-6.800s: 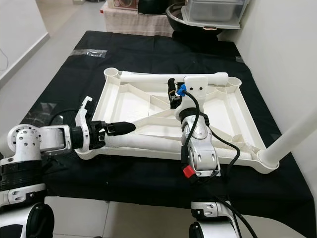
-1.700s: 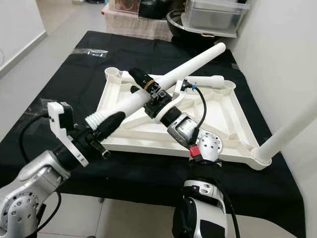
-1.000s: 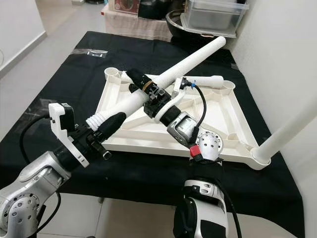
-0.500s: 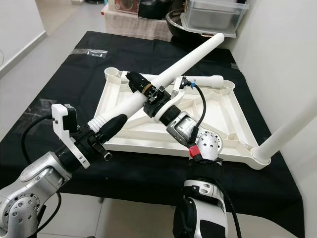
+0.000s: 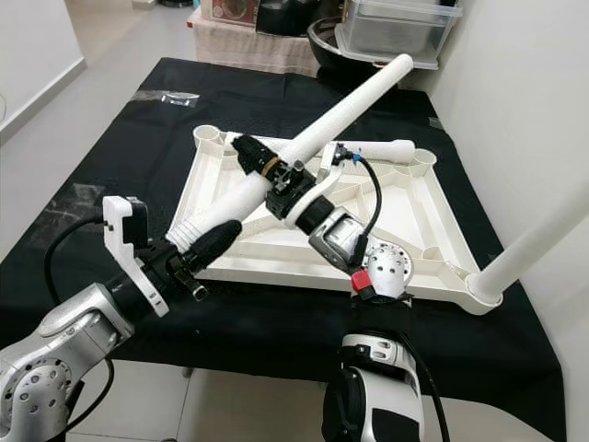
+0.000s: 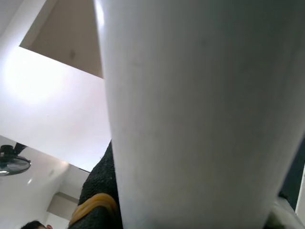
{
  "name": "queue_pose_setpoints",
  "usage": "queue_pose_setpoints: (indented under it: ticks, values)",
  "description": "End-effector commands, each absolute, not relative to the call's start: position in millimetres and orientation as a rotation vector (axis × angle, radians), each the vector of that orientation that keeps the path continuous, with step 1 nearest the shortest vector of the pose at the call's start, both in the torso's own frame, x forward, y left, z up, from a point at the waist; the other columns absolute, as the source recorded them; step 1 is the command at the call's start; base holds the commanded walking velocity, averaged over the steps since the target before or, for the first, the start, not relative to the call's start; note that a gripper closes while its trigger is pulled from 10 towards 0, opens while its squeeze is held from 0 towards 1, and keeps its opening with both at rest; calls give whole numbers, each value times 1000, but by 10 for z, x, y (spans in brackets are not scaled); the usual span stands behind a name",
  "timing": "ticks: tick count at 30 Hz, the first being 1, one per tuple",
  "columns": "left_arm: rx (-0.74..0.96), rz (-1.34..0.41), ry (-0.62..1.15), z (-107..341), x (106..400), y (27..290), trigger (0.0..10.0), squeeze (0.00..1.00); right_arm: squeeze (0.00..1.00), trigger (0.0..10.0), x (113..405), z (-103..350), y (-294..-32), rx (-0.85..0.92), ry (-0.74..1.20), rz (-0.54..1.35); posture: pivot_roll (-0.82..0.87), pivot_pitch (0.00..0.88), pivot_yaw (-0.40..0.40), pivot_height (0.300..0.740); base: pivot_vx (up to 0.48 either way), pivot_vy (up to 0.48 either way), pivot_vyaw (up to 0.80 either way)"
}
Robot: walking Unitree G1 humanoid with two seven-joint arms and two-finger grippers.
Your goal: Building children table
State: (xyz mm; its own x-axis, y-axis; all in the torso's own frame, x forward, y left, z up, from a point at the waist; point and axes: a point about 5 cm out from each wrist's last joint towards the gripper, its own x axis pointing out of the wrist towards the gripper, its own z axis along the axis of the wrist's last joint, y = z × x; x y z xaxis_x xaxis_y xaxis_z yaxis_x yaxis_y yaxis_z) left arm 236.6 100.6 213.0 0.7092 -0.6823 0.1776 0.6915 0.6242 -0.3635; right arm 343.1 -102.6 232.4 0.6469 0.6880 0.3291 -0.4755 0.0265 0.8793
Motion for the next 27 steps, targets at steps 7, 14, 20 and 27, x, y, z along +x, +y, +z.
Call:
queue_pose_setpoints:
  ticks: [7, 14, 20, 27]
  values:
    - [-402, -786, 101, 1858, 2322, 1010, 10000, 169, 0, 0, 3498, 2609, -1156, 1245, 77, 912, 81, 59, -104, 740, 0, 0, 0]
    - [-404, -671, 187, 1610, 2279, 1174, 10000, 0, 0, 0, 3605, 2927, -1470, 1207, -87, 841, 86, 38, -103, 740, 0, 0, 0]
    - [-413, -673, 178, 1605, 2203, 1115, 10000, 0, 0, 2824, 3717, 3014, -1685, 1139, -159, 724, 88, 36, -109, 740, 0, 0, 0]
    - [-385, -565, 104, 1649, 2215, 1134, 10000, 0, 0, 10000, 3765, 2938, -1770, 692, -223, 439, 88, 35, -109, 740, 0, 0, 0]
